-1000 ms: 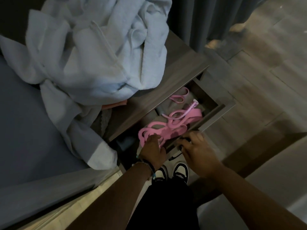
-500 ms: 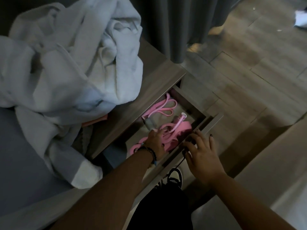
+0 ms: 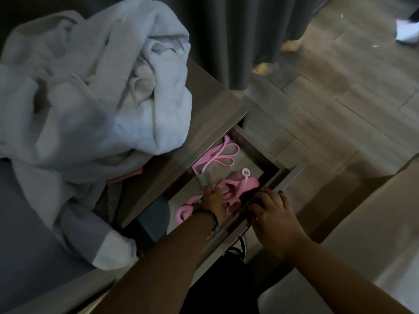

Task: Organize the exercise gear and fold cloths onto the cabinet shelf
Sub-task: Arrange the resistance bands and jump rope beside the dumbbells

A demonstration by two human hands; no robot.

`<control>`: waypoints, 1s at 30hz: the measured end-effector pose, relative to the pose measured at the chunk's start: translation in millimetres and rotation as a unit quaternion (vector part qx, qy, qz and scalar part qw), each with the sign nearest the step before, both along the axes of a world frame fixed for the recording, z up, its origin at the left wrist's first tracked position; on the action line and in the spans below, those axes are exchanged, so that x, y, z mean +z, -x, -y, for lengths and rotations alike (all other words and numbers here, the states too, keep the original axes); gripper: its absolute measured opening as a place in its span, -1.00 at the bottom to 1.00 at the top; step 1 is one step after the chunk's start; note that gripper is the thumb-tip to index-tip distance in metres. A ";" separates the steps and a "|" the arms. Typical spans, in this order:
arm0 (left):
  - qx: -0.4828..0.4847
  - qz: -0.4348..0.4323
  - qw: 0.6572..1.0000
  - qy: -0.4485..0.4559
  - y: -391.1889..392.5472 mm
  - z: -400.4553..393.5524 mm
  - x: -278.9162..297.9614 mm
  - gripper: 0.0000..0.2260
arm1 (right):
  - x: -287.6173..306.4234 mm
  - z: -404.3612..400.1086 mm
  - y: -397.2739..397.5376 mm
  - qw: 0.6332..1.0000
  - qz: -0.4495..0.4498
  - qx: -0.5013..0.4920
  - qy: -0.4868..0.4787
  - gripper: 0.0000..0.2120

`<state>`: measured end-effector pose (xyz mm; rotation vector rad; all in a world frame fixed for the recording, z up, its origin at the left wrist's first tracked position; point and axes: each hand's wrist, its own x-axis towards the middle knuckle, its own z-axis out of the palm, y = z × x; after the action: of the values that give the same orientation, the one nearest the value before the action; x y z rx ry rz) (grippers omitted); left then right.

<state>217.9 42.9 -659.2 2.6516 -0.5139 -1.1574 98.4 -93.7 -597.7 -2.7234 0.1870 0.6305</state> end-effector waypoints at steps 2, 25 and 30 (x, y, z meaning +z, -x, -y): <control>-0.033 0.006 0.999 -0.003 -1.2 -5.3 -0.6 -0.69 | 0.3 -2.1 -0.7 1.000 -0.001 -0.006 -0.006 -0.58; 0.512 -0.038 0.770 0.380 22.0 -78.1 195.1 -0.88 | 37.3 -104.9 -33.8 0.873 0.129 -0.211 -0.419 -0.15; 0.588 -0.121 0.660 0.452 16.3 -91.0 203.3 -0.77 | 41.5 -125.7 -42.4 0.803 0.124 -0.259 -0.523 -0.56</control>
<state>201.6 133.9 -455.9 1.3277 0.5490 -0.5051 140.8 32.0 -556.1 -1.5385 0.3655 0.1112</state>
